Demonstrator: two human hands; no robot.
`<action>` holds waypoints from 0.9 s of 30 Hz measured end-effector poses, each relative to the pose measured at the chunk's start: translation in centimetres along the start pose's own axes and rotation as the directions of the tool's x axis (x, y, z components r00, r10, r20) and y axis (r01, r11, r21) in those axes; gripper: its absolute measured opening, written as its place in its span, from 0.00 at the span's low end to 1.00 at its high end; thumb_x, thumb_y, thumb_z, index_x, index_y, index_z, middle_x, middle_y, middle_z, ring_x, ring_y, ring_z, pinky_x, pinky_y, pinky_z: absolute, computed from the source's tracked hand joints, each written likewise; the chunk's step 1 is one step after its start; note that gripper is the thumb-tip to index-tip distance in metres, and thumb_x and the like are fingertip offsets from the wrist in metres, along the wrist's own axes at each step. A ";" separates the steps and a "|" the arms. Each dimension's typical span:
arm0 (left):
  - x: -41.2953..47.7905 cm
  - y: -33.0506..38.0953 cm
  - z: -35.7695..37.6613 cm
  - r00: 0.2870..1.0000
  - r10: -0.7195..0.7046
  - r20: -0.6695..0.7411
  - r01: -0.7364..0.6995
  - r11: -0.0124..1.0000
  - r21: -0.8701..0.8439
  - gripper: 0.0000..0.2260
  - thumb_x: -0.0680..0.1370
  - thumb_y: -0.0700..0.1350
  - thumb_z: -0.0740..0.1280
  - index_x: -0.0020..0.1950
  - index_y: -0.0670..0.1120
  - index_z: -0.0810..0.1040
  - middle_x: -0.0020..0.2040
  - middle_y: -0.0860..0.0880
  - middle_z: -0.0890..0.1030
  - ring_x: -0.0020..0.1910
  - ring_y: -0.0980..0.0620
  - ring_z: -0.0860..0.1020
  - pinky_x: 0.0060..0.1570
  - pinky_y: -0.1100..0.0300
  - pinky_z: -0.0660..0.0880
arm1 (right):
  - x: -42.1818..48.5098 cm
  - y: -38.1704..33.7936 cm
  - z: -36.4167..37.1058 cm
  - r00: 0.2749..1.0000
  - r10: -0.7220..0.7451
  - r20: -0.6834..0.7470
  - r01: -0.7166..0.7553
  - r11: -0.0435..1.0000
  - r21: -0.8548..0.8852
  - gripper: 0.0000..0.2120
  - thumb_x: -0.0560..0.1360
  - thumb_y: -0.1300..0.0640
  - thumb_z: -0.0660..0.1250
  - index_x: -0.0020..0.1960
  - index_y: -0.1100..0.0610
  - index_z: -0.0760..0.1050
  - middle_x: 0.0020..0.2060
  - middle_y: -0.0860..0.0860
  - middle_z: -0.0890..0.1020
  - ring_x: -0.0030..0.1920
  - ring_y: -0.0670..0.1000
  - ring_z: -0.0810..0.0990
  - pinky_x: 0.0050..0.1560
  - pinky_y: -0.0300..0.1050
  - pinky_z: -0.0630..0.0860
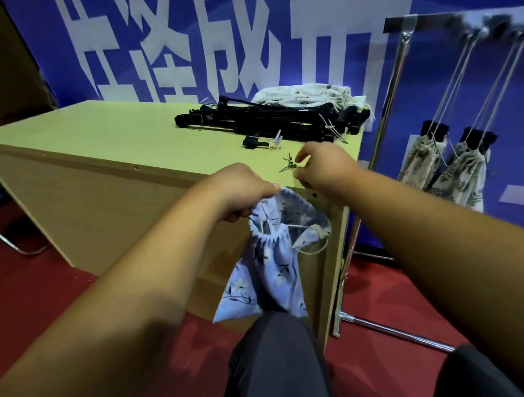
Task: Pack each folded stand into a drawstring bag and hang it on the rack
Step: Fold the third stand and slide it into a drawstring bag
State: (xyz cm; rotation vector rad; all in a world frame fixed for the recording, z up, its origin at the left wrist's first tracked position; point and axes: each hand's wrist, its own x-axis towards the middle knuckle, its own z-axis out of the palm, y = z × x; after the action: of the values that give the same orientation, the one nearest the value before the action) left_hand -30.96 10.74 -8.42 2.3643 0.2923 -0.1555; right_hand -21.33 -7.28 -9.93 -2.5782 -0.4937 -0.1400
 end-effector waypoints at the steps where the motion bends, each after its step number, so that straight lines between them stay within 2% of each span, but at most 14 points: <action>1: 0.2 -0.3 0.0 1.000 0.005 0.009 -0.005 1.000 -0.004 0.22 0.82 0.56 0.70 0.35 0.49 0.64 0.23 0.50 0.63 0.22 0.49 0.59 0.28 0.62 0.59 | 0.4 0.4 1.0 0.998 0.025 -0.049 -0.025 1.000 0.014 0.17 0.79 0.47 0.73 0.65 0.53 0.80 0.57 0.54 0.84 0.47 0.55 0.85 0.44 0.47 0.78; 4: 0.5 -0.7 0.1 1.000 0.018 0.023 -0.018 1.000 -0.016 0.18 0.82 0.57 0.70 0.40 0.49 0.68 0.24 0.50 0.63 0.24 0.49 0.59 0.29 0.61 0.58 | 1.1 1.1 2.4 0.985 0.074 -0.155 -0.071 0.997 0.026 0.17 0.77 0.41 0.72 0.62 0.49 0.79 0.57 0.49 0.83 0.51 0.55 0.83 0.49 0.50 0.79; 9: 1.3 -0.9 0.6 0.999 0.023 0.032 -0.022 0.999 -0.048 0.19 0.81 0.55 0.71 0.37 0.50 0.67 0.26 0.50 0.62 0.25 0.49 0.59 0.29 0.60 0.56 | 1.8 1.4 2.3 0.991 0.075 -0.112 -0.071 0.997 0.044 0.14 0.77 0.38 0.71 0.60 0.41 0.75 0.52 0.45 0.85 0.38 0.48 0.85 0.47 0.51 0.84; 11: 1.5 -0.8 0.9 0.999 0.027 0.023 -0.026 0.997 -0.075 0.20 0.80 0.54 0.72 0.35 0.51 0.66 0.26 0.51 0.61 0.26 0.49 0.58 0.29 0.59 0.56 | 2.0 1.4 2.5 0.991 0.063 -0.119 -0.061 0.998 0.016 0.14 0.76 0.36 0.70 0.58 0.39 0.76 0.53 0.45 0.85 0.40 0.49 0.86 0.48 0.51 0.83; 13: 1.6 -0.6 1.1 0.999 0.026 0.028 -0.023 0.996 -0.086 0.19 0.80 0.55 0.72 0.36 0.52 0.66 0.26 0.52 0.61 0.26 0.48 0.58 0.29 0.59 0.56 | 2.0 1.4 2.6 0.990 0.055 -0.129 -0.055 0.998 -0.001 0.12 0.76 0.35 0.69 0.55 0.39 0.76 0.53 0.46 0.85 0.44 0.52 0.85 0.48 0.51 0.83; 17: 1.3 -0.4 1.7 0.999 0.025 0.039 -0.022 0.997 -0.073 0.15 0.80 0.56 0.71 0.43 0.49 0.71 0.27 0.51 0.63 0.27 0.48 0.60 0.29 0.60 0.58 | 1.8 1.4 2.5 0.990 0.053 -0.128 -0.051 0.999 0.019 0.10 0.77 0.36 0.69 0.51 0.41 0.77 0.50 0.46 0.85 0.40 0.50 0.85 0.43 0.47 0.80; 19: 1.1 -0.4 1.8 0.999 0.027 0.040 -0.025 0.997 -0.070 0.14 0.80 0.56 0.71 0.44 0.49 0.72 0.28 0.51 0.63 0.26 0.49 0.60 0.29 0.60 0.58 | 1.7 1.4 2.5 0.991 0.043 -0.130 -0.039 0.999 0.031 0.09 0.76 0.37 0.69 0.50 0.40 0.77 0.50 0.46 0.85 0.42 0.51 0.85 0.44 0.47 0.79; 24: 0.4 -0.3 1.7 0.999 0.017 0.042 -0.013 0.996 -0.087 0.13 0.81 0.55 0.71 0.43 0.49 0.75 0.27 0.50 0.65 0.25 0.49 0.60 0.28 0.63 0.57 | 1.3 1.2 2.5 0.991 0.031 -0.131 -0.025 0.998 0.050 0.07 0.77 0.39 0.69 0.47 0.41 0.78 0.48 0.46 0.85 0.45 0.52 0.84 0.46 0.48 0.80; 27: 0.1 0.0 1.7 0.999 0.013 0.040 -0.009 0.994 -0.107 0.14 0.81 0.55 0.71 0.41 0.49 0.74 0.27 0.51 0.65 0.25 0.49 0.60 0.28 0.63 0.57 | 1.1 1.3 2.4 0.991 0.035 -0.128 -0.028 0.998 0.055 0.07 0.80 0.40 0.68 0.48 0.42 0.79 0.44 0.45 0.85 0.42 0.50 0.84 0.44 0.48 0.80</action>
State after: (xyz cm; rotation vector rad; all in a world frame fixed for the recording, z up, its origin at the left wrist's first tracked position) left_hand -30.94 9.56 -9.63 2.2534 0.2620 -0.1780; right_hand -19.81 -6.78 -12.39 -2.5043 -0.4028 -0.2768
